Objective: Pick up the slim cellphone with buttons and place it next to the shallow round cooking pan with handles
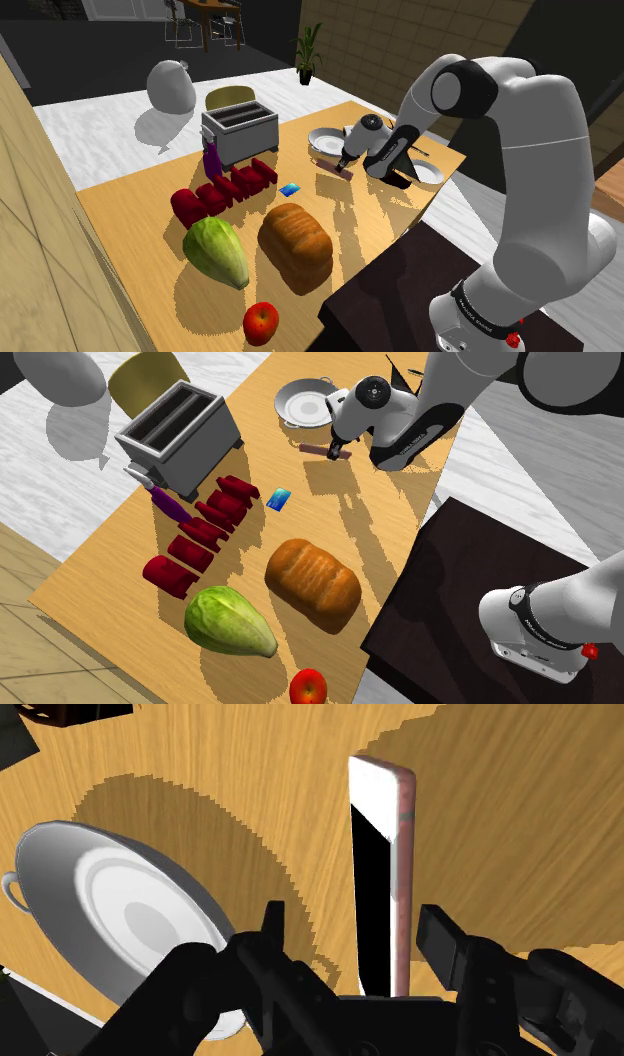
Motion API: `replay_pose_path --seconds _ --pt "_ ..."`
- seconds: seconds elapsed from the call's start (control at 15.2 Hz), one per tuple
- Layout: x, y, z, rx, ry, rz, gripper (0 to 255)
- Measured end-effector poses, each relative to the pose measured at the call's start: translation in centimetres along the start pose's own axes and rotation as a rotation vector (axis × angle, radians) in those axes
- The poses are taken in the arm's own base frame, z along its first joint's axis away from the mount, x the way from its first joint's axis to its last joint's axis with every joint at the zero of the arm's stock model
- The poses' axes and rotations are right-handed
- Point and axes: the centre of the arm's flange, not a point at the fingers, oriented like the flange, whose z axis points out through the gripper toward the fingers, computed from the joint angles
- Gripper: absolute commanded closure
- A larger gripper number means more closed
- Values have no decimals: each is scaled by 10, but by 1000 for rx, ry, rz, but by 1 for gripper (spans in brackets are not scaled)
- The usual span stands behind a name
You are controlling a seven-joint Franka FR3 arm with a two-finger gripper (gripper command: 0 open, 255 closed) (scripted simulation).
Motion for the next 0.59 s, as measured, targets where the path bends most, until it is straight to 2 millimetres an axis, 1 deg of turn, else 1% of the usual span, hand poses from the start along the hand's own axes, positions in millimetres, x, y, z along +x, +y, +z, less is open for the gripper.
replay_pose_path --seconds 0.26,0.33,0.53,0.59 --pt "0 0 0 0 0 0 0" --pt "0 0 -6 0 -1 0 0" --pt "-1 0 -40 0 0 0 0" --pt "0 1 -45 0 1 0 0"
